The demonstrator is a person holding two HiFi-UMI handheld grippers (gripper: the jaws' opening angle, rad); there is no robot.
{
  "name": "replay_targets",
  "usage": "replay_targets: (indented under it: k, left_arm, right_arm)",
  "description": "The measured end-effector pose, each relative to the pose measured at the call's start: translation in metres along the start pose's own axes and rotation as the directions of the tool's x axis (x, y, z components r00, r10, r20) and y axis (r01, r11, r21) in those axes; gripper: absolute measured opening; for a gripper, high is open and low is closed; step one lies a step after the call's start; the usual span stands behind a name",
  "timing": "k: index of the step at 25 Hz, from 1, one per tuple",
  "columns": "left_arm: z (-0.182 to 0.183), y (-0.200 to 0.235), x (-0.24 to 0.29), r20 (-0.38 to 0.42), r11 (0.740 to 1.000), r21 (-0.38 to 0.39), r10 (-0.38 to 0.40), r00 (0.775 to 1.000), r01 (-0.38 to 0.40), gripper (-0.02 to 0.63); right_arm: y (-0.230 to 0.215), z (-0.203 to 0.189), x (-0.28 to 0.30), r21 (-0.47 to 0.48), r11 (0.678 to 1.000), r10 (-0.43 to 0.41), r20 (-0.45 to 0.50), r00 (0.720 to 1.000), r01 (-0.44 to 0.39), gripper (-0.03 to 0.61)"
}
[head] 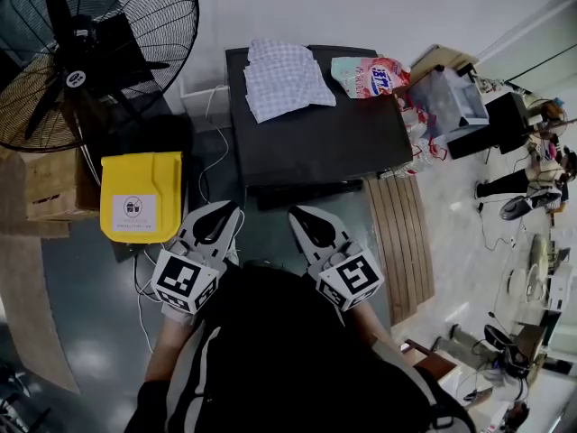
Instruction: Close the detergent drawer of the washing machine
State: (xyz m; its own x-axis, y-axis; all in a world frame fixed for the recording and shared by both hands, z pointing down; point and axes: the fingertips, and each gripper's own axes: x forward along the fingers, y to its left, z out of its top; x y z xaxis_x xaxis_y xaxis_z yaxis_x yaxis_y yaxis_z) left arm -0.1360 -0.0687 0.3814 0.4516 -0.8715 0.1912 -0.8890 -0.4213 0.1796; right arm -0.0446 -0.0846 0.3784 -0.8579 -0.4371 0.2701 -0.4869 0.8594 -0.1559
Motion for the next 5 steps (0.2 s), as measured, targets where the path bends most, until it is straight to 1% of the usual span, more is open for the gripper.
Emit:
replay_targets:
  k: [5]
  left_arm:
    - [0.0005,0.0054,0.0059,0.003,0.999,-0.028,-0.018,1.0,0.018,0.009]
  right_arm:
    - [-0.0058,0.0004,0.0081,0.023,1.0,0.002,0.0,1.0,-0.002,0.017]
